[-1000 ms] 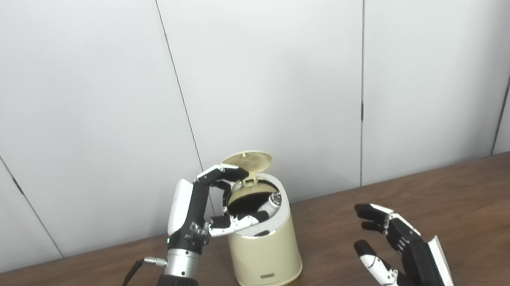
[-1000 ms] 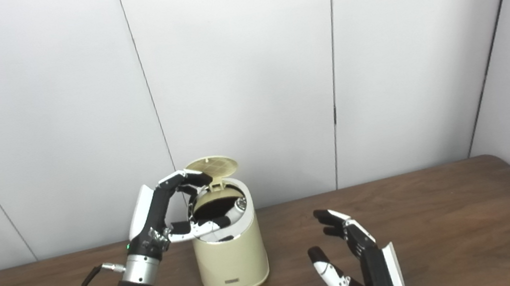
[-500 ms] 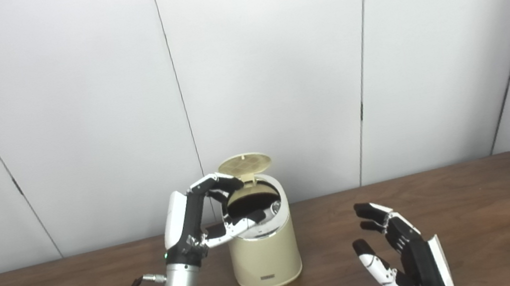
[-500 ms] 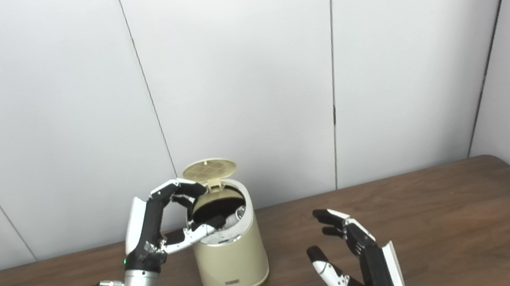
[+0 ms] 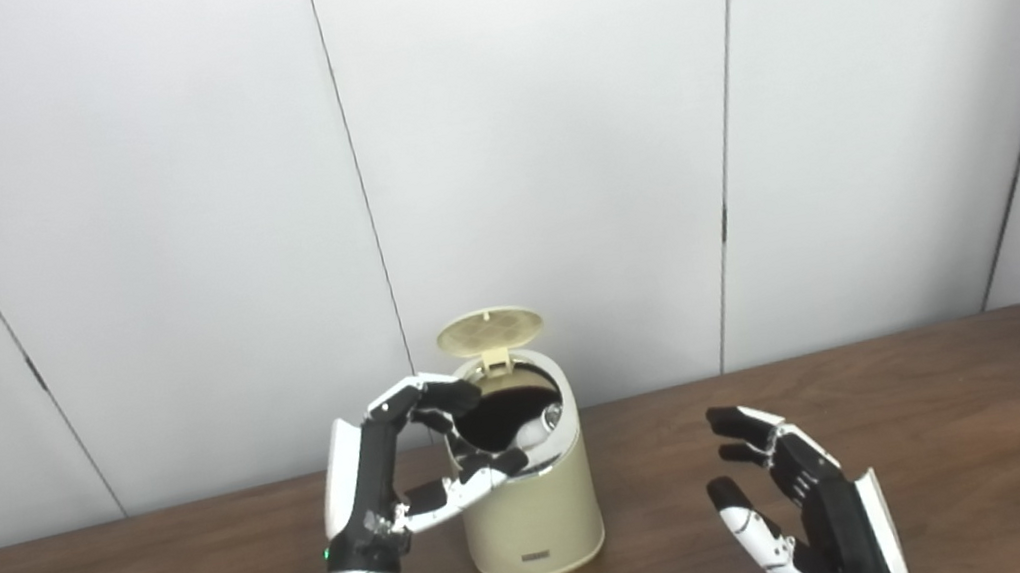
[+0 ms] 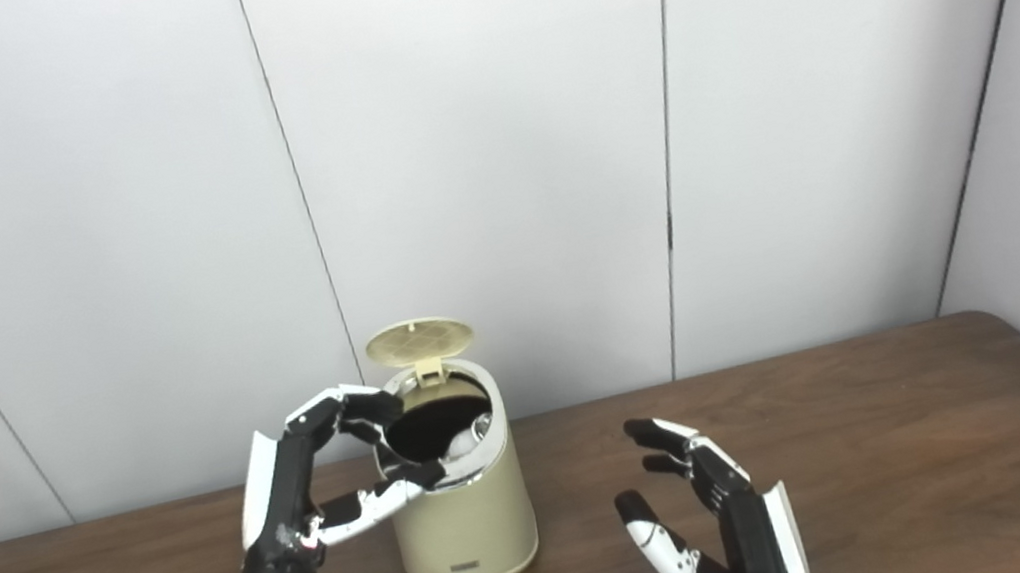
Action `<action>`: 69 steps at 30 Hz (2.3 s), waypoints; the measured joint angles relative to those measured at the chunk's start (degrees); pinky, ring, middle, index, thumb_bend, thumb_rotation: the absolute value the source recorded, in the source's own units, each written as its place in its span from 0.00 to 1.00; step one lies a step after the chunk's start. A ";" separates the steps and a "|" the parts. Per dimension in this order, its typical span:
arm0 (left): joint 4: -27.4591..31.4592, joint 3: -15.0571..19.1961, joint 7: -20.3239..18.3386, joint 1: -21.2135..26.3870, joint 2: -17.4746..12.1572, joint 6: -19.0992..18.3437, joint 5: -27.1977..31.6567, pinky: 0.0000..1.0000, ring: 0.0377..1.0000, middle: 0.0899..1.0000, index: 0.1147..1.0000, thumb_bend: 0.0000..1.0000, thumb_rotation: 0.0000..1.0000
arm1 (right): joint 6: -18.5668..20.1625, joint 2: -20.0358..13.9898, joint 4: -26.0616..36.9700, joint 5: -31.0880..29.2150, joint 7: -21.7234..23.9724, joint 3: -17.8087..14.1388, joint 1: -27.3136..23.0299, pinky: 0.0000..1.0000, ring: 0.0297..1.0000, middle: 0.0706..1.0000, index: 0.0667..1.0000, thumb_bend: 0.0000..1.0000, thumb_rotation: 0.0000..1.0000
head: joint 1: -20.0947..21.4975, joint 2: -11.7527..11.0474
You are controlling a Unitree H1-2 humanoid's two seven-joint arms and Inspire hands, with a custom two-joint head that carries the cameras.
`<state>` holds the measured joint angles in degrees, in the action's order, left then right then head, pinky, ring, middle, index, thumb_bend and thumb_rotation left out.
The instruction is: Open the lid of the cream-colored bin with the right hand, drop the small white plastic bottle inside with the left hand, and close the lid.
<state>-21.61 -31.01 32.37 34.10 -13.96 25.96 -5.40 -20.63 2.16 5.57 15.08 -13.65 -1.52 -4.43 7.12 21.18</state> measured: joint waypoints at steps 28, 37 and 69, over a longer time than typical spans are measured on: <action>18.04 25.53 -13.41 -15.48 8.30 -0.15 5.31 0.65 0.71 0.71 0.68 0.54 0.66 | 11.42 -14.32 7.71 18.10 10.67 1.82 -15.20 0.78 0.88 0.86 0.85 0.75 0.96 | -3.43 -0.09; 15.76 28.84 -17.10 -15.51 10.64 -0.15 4.63 0.66 0.72 0.71 0.69 0.44 0.68 | 21.88 -16.26 11.00 23.15 21.73 6.09 -24.90 0.81 0.90 0.87 0.84 0.78 0.91 | -3.78 0.00; 13.57 30.69 -17.85 -15.38 13.03 -0.18 -0.83 0.63 0.70 0.69 0.66 0.47 0.64 | 31.73 -21.05 -2.80 30.30 41.52 18.90 -43.04 0.96 0.95 0.90 0.85 0.96 0.90 | -4.83 -0.70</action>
<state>-8.04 -0.32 14.53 18.72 -0.93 25.78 -6.22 11.10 -18.90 2.77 45.38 27.86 17.38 -47.47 2.29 20.48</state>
